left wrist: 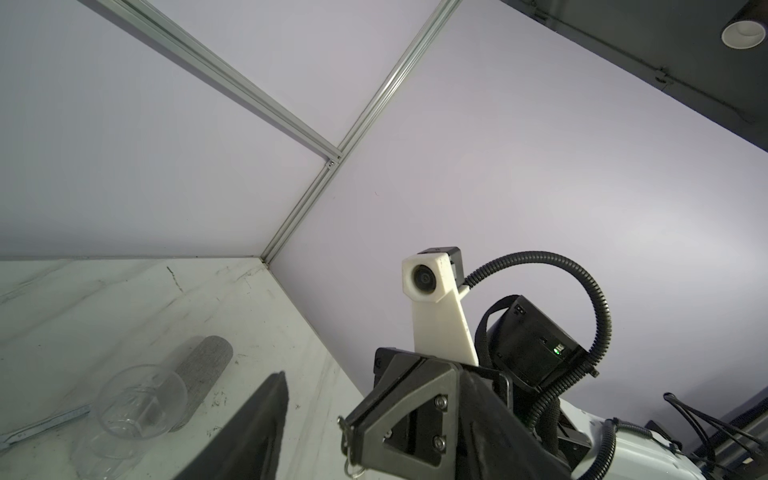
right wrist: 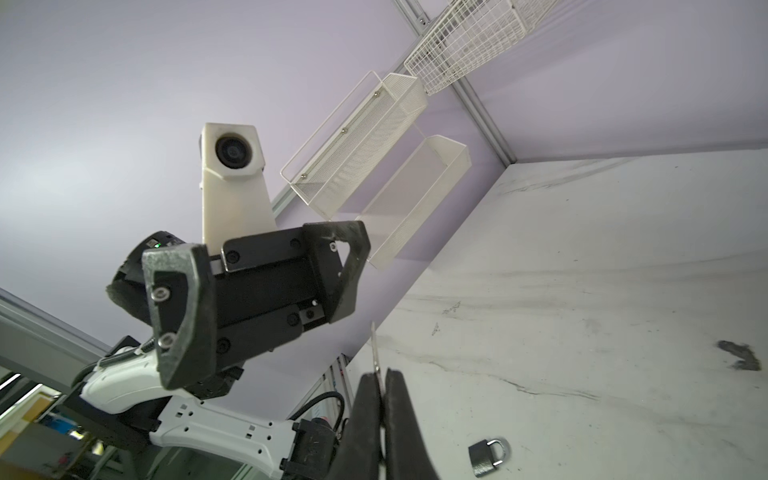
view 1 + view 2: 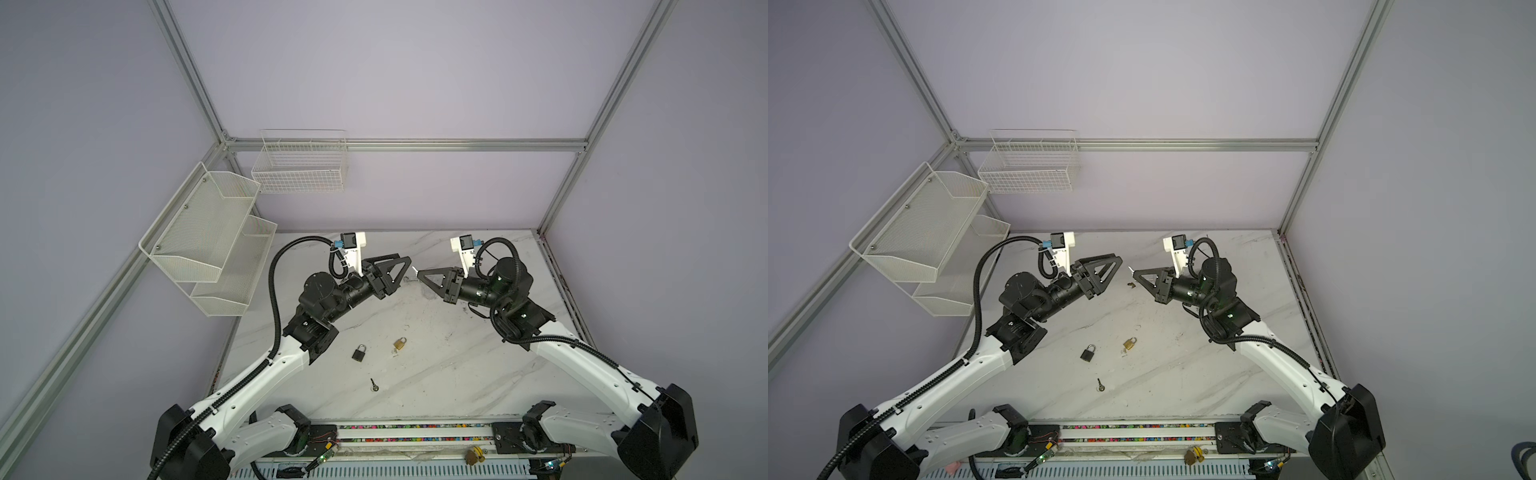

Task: Unlock with the key

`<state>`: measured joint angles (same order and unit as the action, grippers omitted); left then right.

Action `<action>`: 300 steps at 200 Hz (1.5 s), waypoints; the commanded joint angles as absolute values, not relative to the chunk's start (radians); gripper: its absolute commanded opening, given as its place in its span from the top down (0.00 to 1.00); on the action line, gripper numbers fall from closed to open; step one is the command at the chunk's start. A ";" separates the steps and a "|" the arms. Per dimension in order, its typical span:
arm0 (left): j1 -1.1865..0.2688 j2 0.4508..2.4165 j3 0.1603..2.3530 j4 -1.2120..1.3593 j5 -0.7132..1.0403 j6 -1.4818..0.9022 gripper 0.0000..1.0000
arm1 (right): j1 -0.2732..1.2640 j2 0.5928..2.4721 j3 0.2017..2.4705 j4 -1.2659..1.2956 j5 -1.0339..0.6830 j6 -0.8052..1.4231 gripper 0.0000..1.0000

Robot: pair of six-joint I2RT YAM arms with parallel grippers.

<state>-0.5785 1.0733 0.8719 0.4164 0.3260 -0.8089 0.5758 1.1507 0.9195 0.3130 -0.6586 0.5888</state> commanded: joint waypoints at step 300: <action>-0.844 1.636 1.043 -0.397 -0.043 -0.650 0.25 | 0.592 1.009 0.423 0.235 -0.426 0.597 1.00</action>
